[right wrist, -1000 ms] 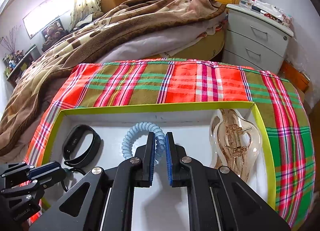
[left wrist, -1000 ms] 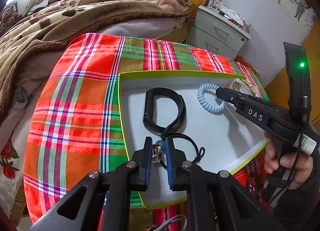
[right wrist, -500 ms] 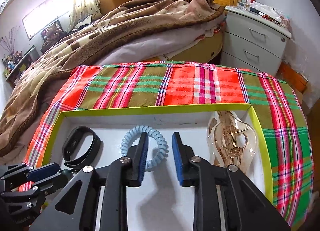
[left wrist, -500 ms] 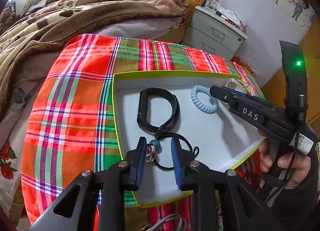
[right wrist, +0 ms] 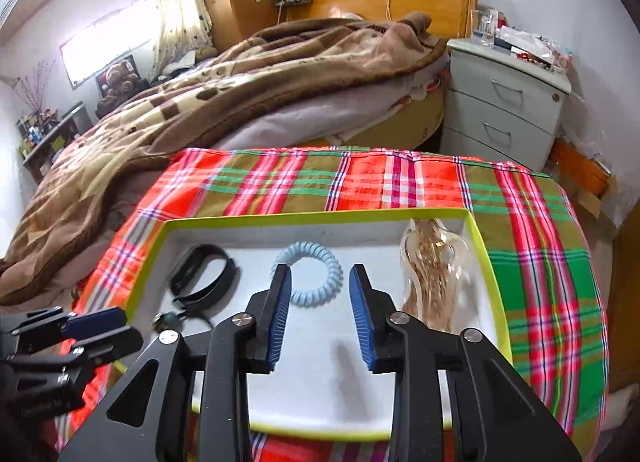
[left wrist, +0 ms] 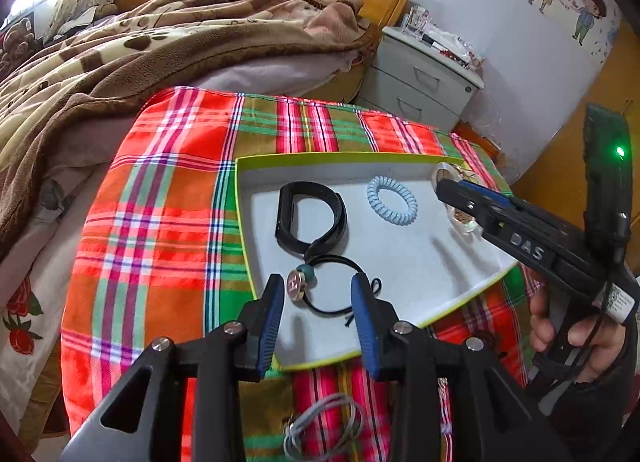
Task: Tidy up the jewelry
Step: 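Place the blue hair tie in the box with the right tool while the left tool places the cord bracelet, then grasp the gold chain with the right tool while the left tool grasps the grey cord bracelet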
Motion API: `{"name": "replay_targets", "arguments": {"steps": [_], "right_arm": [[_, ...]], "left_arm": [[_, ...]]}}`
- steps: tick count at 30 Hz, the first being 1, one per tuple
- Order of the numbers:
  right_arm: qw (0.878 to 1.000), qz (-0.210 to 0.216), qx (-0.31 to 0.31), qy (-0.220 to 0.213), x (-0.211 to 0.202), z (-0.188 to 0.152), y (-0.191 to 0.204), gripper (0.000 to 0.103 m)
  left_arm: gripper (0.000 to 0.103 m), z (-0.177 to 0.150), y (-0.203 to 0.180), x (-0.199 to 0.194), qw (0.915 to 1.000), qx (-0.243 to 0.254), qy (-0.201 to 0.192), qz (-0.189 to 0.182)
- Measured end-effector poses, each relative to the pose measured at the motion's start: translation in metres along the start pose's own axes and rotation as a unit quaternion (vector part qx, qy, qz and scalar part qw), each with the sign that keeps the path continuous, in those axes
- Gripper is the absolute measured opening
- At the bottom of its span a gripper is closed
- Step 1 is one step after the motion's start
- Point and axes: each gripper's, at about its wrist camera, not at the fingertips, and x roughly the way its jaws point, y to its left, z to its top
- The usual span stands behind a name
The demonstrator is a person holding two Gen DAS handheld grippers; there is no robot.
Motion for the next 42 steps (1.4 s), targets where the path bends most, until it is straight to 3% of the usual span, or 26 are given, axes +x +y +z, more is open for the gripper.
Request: {"name": "replay_targets", "arguments": {"steps": [9, 19, 34, 42], "right_arm": [[0.998, 0.051, -0.016, -0.019, -0.044, -0.037, 0.012, 0.036], [0.984, 0.107, -0.14, 0.005, -0.066, -0.09, 0.039, 0.042], [0.965, 0.094, -0.24, 0.051, -0.039, -0.107, 0.059, 0.044], [0.951, 0.126, -0.267, 0.089, -0.021, -0.102, 0.057, 0.044]], "left_arm": [[0.041, -0.025, 0.012, -0.026, 0.9999, -0.009, -0.008, -0.006], [0.042, -0.062, 0.029, -0.047, 0.9996, -0.029, -0.004, 0.001], [0.042, -0.084, 0.033, -0.039, 0.9992, -0.028, 0.026, -0.011], [0.042, -0.079, 0.034, -0.026, 0.9987, -0.029, 0.041, 0.0]]}}
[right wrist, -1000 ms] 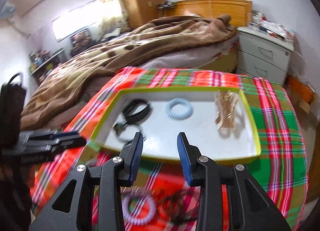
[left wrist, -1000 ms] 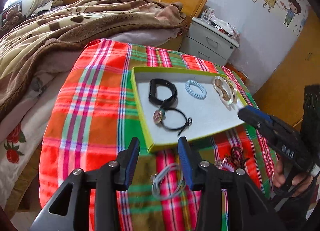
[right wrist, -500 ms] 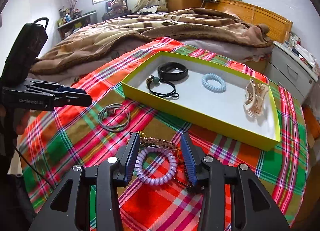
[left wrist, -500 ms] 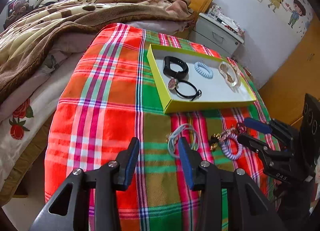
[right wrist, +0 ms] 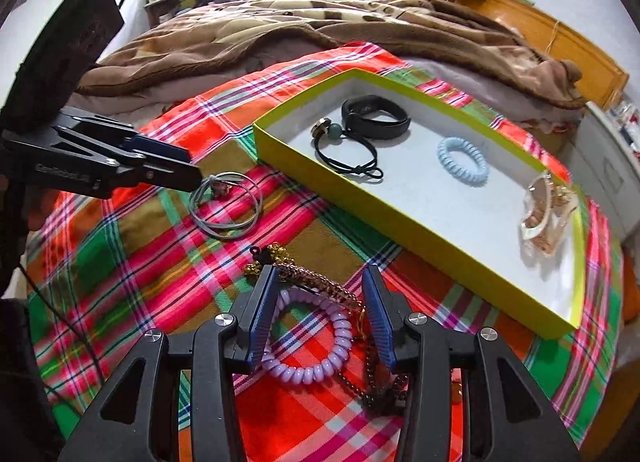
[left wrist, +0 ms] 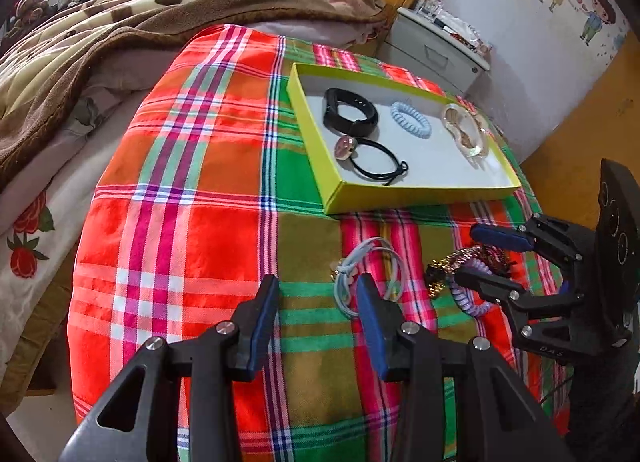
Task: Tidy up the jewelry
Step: 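Grasp the gold chain with the right tool while the left tool grasps the grey cord bracelet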
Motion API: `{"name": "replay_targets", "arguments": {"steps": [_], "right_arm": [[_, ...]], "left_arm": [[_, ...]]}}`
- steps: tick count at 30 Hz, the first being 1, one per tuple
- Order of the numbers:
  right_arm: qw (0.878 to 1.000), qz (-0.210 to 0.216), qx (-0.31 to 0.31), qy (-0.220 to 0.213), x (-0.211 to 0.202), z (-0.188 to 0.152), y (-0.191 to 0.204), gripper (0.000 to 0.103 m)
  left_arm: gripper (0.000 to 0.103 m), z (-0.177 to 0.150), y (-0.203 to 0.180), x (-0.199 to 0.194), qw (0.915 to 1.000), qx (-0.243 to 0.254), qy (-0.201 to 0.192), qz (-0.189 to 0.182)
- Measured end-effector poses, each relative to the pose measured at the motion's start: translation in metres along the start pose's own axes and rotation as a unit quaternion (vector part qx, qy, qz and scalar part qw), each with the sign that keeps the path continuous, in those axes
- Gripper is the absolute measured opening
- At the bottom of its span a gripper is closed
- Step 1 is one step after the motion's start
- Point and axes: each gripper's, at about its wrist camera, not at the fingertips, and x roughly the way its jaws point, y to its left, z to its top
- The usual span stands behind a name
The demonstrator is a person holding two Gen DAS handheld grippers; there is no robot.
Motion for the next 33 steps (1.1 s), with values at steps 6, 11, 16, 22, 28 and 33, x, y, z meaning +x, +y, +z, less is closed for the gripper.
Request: {"name": "replay_targets", "arguments": {"steps": [6, 11, 16, 22, 28, 33], "right_arm": [[1.0, 0.005, 0.02, -0.006, 0.0, -0.001, -0.005, 0.031], [0.999, 0.0, 0.041, -0.02, -0.003, -0.001, -0.009, 0.012], [0.998, -0.001, 0.044, -0.033, -0.008, 0.0, -0.009, 0.007], [0.996, -0.009, 0.067, -0.057, -0.018, -0.001, -0.01, 0.007], [0.989, -0.006, 0.106, -0.104, -0.039, -0.001, -0.016, 0.007], [0.984, -0.018, 0.129, -0.125, -0.052, -0.006, -0.018, 0.007]], "left_arm": [[0.042, 0.006, -0.005, 0.009, 1.0, 0.002, 0.004, 0.004], [0.042, 0.008, -0.006, 0.01, 1.0, 0.006, 0.003, 0.007], [0.042, 0.006, -0.009, 0.01, 0.9995, 0.023, 0.003, 0.021], [0.042, 0.003, -0.015, 0.011, 0.9983, 0.044, -0.001, 0.038], [0.042, -0.001, -0.023, 0.012, 0.9951, 0.076, -0.003, 0.063], [0.042, -0.002, -0.033, 0.016, 0.99, 0.108, -0.006, 0.091]]}}
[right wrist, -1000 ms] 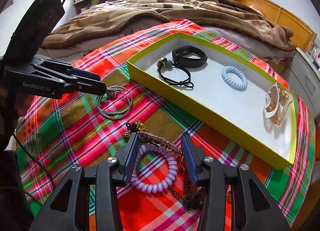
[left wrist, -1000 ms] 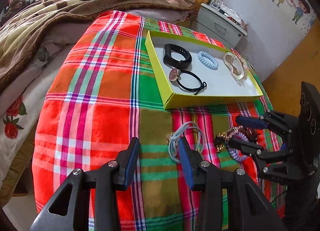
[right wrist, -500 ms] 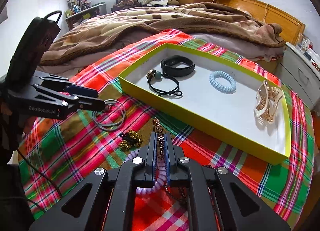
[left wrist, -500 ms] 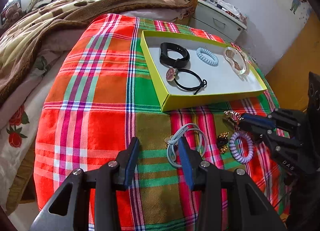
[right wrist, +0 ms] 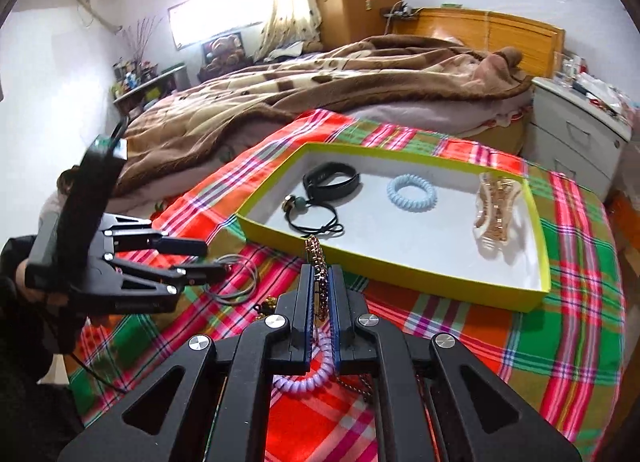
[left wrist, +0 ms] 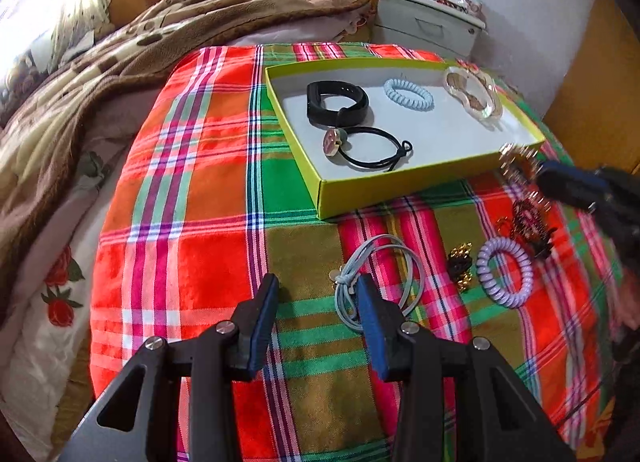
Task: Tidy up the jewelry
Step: 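Carry the gold chain toward the box with the right tool while the left tool carries the grey cord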
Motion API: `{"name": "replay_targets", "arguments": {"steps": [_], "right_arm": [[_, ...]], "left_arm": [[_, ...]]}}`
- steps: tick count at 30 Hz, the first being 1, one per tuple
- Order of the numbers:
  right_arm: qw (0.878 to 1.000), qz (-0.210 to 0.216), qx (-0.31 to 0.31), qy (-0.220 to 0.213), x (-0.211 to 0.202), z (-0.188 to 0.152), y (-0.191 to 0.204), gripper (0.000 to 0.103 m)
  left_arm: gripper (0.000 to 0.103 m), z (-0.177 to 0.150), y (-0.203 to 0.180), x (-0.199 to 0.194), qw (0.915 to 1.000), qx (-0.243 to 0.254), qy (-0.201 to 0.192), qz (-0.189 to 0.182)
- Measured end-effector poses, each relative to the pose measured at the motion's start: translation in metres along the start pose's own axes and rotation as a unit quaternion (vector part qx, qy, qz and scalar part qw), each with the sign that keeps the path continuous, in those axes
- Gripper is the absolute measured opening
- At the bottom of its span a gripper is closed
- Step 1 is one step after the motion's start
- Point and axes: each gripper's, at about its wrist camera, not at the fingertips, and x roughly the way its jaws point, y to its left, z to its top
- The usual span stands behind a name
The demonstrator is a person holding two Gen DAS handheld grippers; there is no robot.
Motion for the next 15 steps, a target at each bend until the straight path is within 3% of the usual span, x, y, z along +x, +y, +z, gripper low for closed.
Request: {"name": "replay_targets", "arguments": {"steps": [6, 8, 13, 15], "right_arm": [[0.999, -0.01, 0.036, -0.03, -0.019, -0.004, -0.01, 0.007], [0.998, -0.015, 0.047, -0.039, -0.027, -0.006, -0.013, 0.007], [0.996, -0.025, 0.063, -0.052, -0.038, -0.01, -0.017, 0.007], [0.996, -0.024, 0.071, -0.054, -0.04, -0.013, -0.018, 0.007]], "left_arm": [[0.04, -0.002, -0.006, 0.0, 0.9997, 0.021, -0.011, 0.012], [0.026, -0.002, -0.007, -0.001, 0.9997, 0.021, -0.012, 0.008], [0.014, -0.002, -0.009, -0.002, 0.9997, 0.021, -0.014, 0.006], [0.014, -0.002, -0.008, -0.002, 0.9998, 0.015, -0.015, 0.002]]}}
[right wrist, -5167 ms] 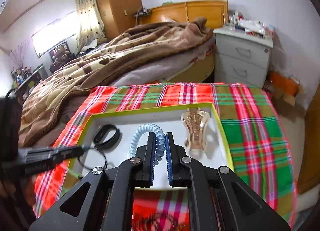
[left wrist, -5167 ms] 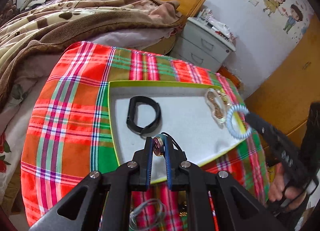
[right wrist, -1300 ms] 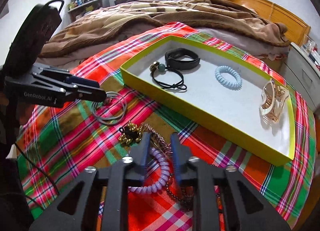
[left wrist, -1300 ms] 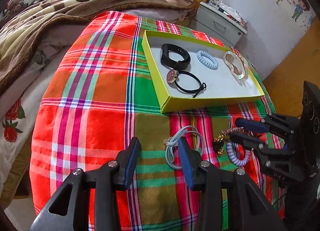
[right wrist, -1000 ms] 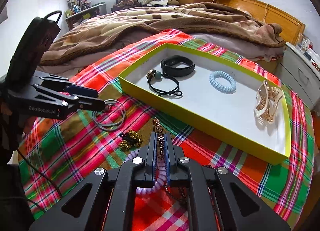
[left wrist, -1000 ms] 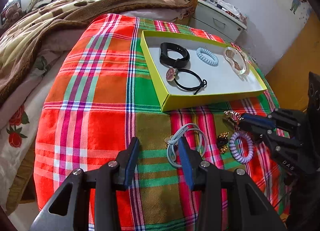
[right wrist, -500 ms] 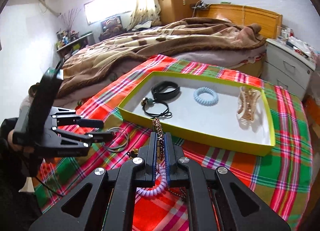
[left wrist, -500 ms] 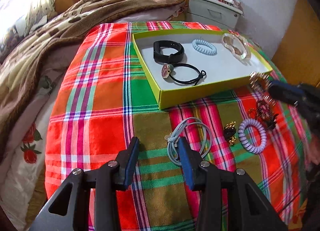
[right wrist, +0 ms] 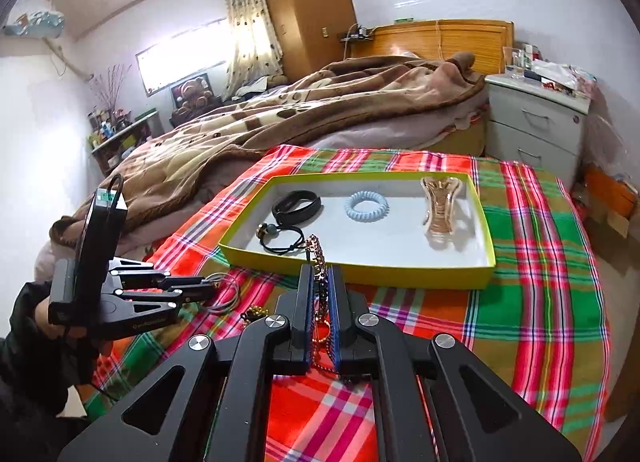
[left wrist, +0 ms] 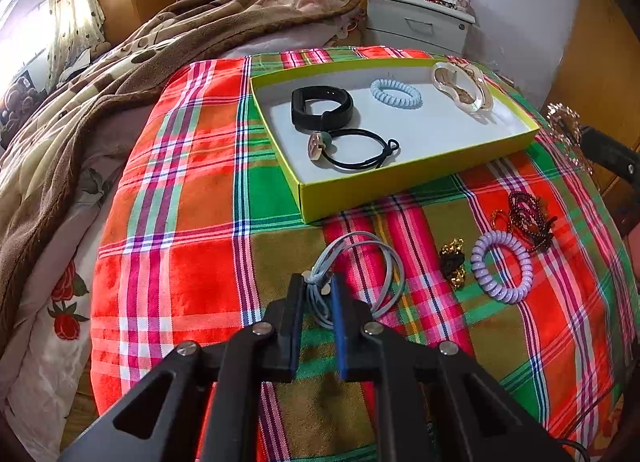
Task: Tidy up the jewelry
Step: 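Carry the gold chain toward the box with the right tool while the left tool carries the grey cord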
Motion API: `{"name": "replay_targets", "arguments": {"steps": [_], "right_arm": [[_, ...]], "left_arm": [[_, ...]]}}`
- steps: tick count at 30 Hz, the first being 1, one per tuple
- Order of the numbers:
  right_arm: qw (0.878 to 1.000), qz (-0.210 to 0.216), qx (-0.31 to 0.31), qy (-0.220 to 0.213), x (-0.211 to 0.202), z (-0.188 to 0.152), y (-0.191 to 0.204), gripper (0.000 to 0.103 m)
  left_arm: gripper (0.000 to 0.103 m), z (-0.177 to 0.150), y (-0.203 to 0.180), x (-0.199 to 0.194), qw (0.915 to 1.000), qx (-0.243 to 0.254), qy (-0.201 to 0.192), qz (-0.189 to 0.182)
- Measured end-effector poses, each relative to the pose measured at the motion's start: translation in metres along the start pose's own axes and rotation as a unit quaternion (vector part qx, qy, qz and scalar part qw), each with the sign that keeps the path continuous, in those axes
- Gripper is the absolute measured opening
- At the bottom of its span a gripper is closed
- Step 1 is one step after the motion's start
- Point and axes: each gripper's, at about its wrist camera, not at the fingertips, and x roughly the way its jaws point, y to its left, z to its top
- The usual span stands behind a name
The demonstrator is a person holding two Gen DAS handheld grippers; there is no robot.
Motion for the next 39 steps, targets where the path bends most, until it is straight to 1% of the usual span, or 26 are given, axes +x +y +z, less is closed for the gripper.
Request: {"name": "replay_targets", "arguments": {"steps": [4, 9, 12, 19, 27, 31, 35, 39], "right_arm": [[1.0, -0.001, 0.01, -0.005, -0.002, -0.003, -0.001, 0.007], [1.0, -0.001, 0.023, -0.013, -0.006, -0.005, -0.004, 0.007], [1.0, -0.007, 0.023, -0.016, -0.008, -0.004, -0.005, 0.007], [0.999, -0.022, 0.03, -0.028, -0.016, -0.001, -0.009, 0.007], [0.997, -0.05, 0.042, -0.042, -0.024, 0.011, -0.024, 0.007], [0.994, -0.076, 0.057, -0.044, -0.025, 0.017, -0.04, 0.007], [0.991, -0.097, 0.082, -0.04, -0.02, 0.024, -0.059, 0.007], [0.992, -0.101, 0.075, -0.025, -0.008, 0.032, -0.07, 0.007]], "left_arm": [[0.014, -0.001, 0.005, -0.002, 0.9998, -0.015, -0.004, -0.013], [0.014, 0.001, 0.009, -0.01, 0.9993, -0.029, -0.017, -0.019], [0.014, 0.003, 0.01, -0.017, 0.9989, -0.032, -0.025, -0.023], [0.014, 0.013, 0.009, -0.035, 0.9974, -0.035, -0.046, -0.044], [0.014, 0.044, 0.0, -0.043, 0.9955, -0.027, -0.067, -0.061], [0.014, 0.062, -0.009, -0.044, 0.994, -0.017, -0.078, -0.074], [0.014, 0.08, -0.019, -0.034, 0.9939, -0.008, -0.077, -0.078], [0.014, 0.095, -0.027, -0.02, 0.9936, -0.005, -0.07, -0.088]]}}
